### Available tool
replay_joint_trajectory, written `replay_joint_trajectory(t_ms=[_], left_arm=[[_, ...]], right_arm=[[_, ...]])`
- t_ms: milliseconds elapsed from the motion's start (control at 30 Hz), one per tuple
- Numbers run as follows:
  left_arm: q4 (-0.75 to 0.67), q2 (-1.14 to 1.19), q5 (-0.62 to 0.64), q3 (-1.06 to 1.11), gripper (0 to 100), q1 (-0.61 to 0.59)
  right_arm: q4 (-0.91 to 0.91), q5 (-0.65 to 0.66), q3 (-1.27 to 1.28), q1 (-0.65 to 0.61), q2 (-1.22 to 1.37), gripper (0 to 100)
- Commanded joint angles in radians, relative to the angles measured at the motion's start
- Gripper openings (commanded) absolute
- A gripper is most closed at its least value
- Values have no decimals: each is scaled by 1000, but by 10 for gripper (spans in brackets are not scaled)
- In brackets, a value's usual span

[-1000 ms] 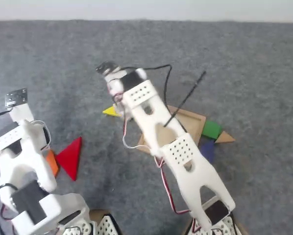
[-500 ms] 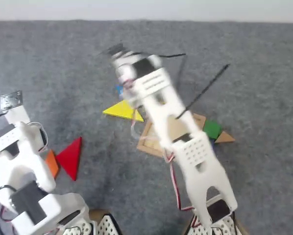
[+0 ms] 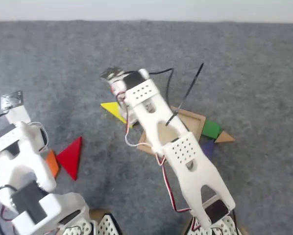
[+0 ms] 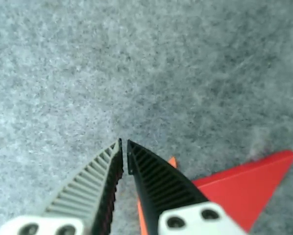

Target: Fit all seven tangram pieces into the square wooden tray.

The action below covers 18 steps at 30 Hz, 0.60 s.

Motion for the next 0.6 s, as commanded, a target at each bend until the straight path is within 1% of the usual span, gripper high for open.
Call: replay_joint_trajectory(t_ms=[0, 133, 267, 333, 433, 500, 567], left_arm=[[-9, -9, 5, -27, 13, -5], [-9, -9, 6, -28, 13, -6], [-9, -9, 8, -30, 13, -8], [-9, -9, 8, -31, 13, -5], [0, -9, 12, -53, 13, -2], [34, -9, 51, -87, 14, 0], [112, -9, 68, -147, 14, 21]], right_arm=[[38, 12, -80, -97, -10, 9], [38, 8, -114, -189, -18, 9], [47, 8, -175, -196, -44, 9], [50, 8, -180, -151, -90, 9], [50, -38, -115, -67, -222, 9], [50, -48, -5, -13, -355, 8], [50, -46, 155, 39, -529, 8]])
